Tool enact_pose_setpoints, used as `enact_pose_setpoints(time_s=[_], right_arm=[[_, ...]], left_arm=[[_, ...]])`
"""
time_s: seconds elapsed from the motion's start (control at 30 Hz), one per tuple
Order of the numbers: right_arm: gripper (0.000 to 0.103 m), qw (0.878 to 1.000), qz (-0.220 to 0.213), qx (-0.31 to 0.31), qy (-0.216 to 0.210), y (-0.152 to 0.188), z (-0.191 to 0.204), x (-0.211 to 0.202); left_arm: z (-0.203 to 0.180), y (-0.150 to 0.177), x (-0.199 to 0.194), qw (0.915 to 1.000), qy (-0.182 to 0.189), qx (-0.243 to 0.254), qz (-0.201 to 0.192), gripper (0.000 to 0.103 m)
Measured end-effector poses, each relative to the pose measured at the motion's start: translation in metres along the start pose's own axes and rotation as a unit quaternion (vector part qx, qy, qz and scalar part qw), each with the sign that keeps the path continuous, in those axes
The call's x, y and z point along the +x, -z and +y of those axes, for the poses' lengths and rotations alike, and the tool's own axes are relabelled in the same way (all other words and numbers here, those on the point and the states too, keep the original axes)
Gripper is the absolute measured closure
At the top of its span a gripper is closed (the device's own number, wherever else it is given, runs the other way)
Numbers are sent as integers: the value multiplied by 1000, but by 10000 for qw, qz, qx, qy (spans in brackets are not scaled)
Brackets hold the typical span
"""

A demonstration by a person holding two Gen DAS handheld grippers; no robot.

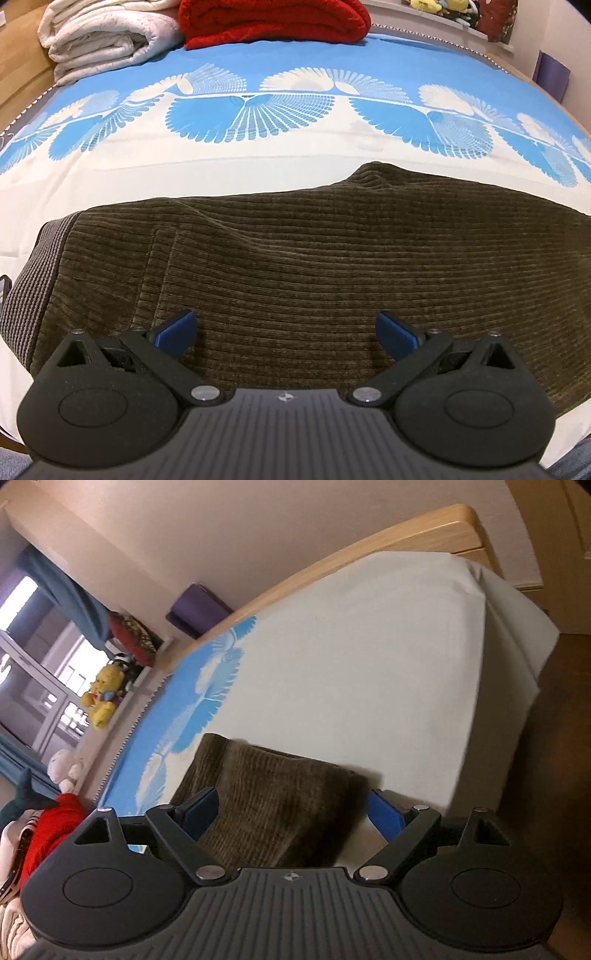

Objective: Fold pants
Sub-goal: 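Grasp the pant leg cuff with the right gripper and lift it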

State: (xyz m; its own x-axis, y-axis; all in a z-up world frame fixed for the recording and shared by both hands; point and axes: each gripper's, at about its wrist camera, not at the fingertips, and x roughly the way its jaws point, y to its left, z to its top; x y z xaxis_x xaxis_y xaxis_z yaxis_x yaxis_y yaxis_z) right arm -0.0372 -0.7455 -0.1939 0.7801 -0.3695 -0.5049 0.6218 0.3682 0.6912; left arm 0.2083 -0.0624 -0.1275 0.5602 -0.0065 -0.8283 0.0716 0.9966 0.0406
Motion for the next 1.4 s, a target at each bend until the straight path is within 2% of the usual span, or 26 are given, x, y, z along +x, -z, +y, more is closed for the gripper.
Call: enact_pose_setpoints(time_s=[0.07, 0.17, 0.23, 0.3, 0.33, 0.4, 0.47, 0.53, 0.57, 0.63, 0.73, 0.77, 0.83, 0.9, 0.93, 0.97, 1.03, 1.07, 1.13, 1.2, 1.23, 1.27, 1.3, 1.33, 1.37, 1.4], right_arm=[[8, 9999, -76, 76, -123, -5, -3, 11], [8, 9997, -95, 171, -143, -12, 2, 25], [20, 9993, 57, 293, -210, -11, 5, 27], [23, 9960, 364, 630, -516, -4, -1, 24], [24, 9929, 418, 871, -697, 3, -5, 21], [28, 9914, 349, 995, -782, 11, -8, 16], [42, 9926, 254, 984, -666, 12, -8, 17], [89, 9930, 268, 1106, -330, 8, -8, 23], [88, 9927, 342, 1154, -34, 6, -7, 27], [89, 9930, 335, 1106, 264, 3, 5, 28], [89, 9951, 189, 158, 955, 1, 58, 27], [89, 9944, 111, -201, 1034, 2, 78, 25], [89, 9889, -86, -1097, 1002, 7, 133, 20], [89, 9729, -288, -2213, 600, 28, 204, 8], [89, 9604, -357, -2745, 319, 45, 236, 0], [89, 9406, -384, -3374, -41, 69, 271, -10], [89, 8909, -334, -4442, -891, 127, 323, -37], [89, 8533, -267, -5025, -1367, 166, 343, -52], [89, 7660, -25, -6036, -2212, 244, 358, -80], [89, 6809, 492, -6784, -2716, 311, 349, -95], [89, 6381, 923, -7106, -2818, 347, 336, -96], [89, 6158, 1295, -7252, -2794, 372, 324, -94], [89, 6013, 1678, -7334, -2691, 395, 309, -88], [89, 5904, 1747, -7447, -2577, 412, 297, -85], [89, 5726, 1289, -7655, -2637, 421, 287, -91], [89, 5532, 1143, -7821, -2630, 425, 286, -96]], left_arm=[[1, -1, 3, 10000, -30, -39, 24, 0], [3, -3, 4, 9999, -32, -142, 37, 0], [6, -4, 1, 9998, 2, -212, -3, 0], [7, -5, 0, 9998, 15, -217, -28, 0], [7, -5, -1, 9998, 15, -199, -30, 0], [6, -4, 0, 9999, 12, -158, -9, 0], [7, -4, 0, 9999, 18, -141, 13, 0], [8, -5, -3, 9998, 33, -176, -37, 0], [10, -5, -5, 9997, 46, -209, -82, 0], [14, -6, -11, 9995, 75, -281, -157, 0], [22, -6, -16, 9990, 122, -376, -210, 0], [25, -6, -17, 9988, 126, -412, -219, 0], [30, -8, -20, 9984, 141, -487, -258, 0], [36, -10, -23, 9977, 132, -584, -314, 0], [39, -10, -25, 9973, 149, -633, -344, 0], [43, -11, -27, 9968, 171, -681, -371, 0], [49, -11, -32, 9960, 196, -756, -426, 0], [52, -10, -34, 9958, 190, -780, -452, 0], [57, -8, -38, 9953, 164, -823, -484, 0], [63, -5, -41, 9949, 157, -865, -490, 0], [67, -3, -42, 9948, 147, -884, -480, 0], [70, -1, -43, 9947, 143, -899, -471, 0], [72, 0, -44, 9947, 132, -911, -464, 0], [75, 1, -45, 9945, 120, -934, -466, 0], [78, 3, -47, 9942, 117, -953, -474, 0], [79, 4, -47, 9942, 113, -960, -473, 0]])
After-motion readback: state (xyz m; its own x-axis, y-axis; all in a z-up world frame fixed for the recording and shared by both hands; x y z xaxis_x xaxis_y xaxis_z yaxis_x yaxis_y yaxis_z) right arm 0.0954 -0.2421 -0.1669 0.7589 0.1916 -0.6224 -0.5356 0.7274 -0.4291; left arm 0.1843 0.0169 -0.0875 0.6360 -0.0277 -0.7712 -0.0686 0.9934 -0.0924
